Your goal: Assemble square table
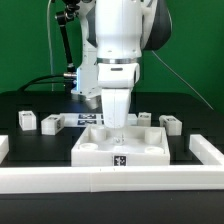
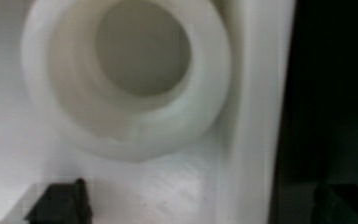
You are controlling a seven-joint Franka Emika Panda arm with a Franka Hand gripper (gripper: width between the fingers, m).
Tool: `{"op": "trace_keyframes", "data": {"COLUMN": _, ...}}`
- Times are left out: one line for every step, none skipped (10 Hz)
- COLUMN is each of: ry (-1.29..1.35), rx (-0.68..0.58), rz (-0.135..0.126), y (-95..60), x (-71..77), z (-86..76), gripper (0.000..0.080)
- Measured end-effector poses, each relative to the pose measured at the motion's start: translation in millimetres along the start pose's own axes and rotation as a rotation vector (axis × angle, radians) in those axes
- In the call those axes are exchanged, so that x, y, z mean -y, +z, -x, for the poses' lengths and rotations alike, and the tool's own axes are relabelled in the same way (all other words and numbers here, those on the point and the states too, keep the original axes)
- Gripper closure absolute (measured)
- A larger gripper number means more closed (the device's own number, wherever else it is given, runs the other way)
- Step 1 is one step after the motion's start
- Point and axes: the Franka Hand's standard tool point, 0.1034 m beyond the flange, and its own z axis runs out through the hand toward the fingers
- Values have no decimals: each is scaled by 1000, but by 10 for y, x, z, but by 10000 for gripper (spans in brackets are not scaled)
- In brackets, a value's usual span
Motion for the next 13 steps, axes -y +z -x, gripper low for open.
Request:
{"op": "trace_keyframes", "data": {"ry": 0, "rx": 0, "rz": 0, "y": 1, "x": 2, "z": 0, "gripper": 277}}
{"op": "trace_keyframes", "data": {"ry": 0, "rx": 0, "rz": 0, "y": 1, "x": 2, "z": 1, "gripper": 412}}
{"op": "trace_keyframes", "data": {"ry": 0, "rx": 0, "rz": 0, "y": 1, "x": 2, "z": 1, "gripper": 412}}
{"op": "trace_keyframes", "data": {"ry": 0, "rx": 0, "rz": -1, "y": 2, "x": 3, "z": 1, "gripper": 597}}
{"op": "trace_keyframes", "data": {"ry": 0, "rx": 0, "rz": -1, "y": 2, "x": 4, "z": 1, "gripper": 722}}
{"op": "trace_keyframes", "data": {"ry": 0, "rx": 0, "rz": -1, "y": 2, "x": 4, "z": 2, "gripper": 722}}
{"op": "trace_keyframes", "data": {"ry": 0, "rx": 0, "rz": -1, "y": 2, "x": 4, "z": 2, "gripper": 744}}
{"op": "trace_keyframes", "data": {"ry": 0, "rx": 0, "rz": -1, "y": 2, "x": 4, "z": 2, "gripper": 744}}
{"op": "trace_keyframes", "data": {"ry": 0, "rx": 0, "rz": -1, "y": 2, "x": 4, "z": 2, "gripper": 744}}
{"op": "trace_keyframes", "data": {"ry": 0, "rx": 0, "rz": -1, "y": 2, "x": 4, "z": 2, "gripper": 744}}
{"op": "trace_keyframes", "data": {"ry": 0, "rx": 0, "rz": -1, "y": 2, "x": 4, "z": 2, "gripper": 744}}
{"op": "trace_keyframes", "data": {"ry": -18, "rx": 1, "rz": 1, "y": 2, "x": 3, "z": -8, "gripper": 744}}
{"op": "trace_keyframes", "data": {"ry": -57, "rx": 4, "rz": 4, "y": 3, "x": 6, "z": -37, "gripper": 744}}
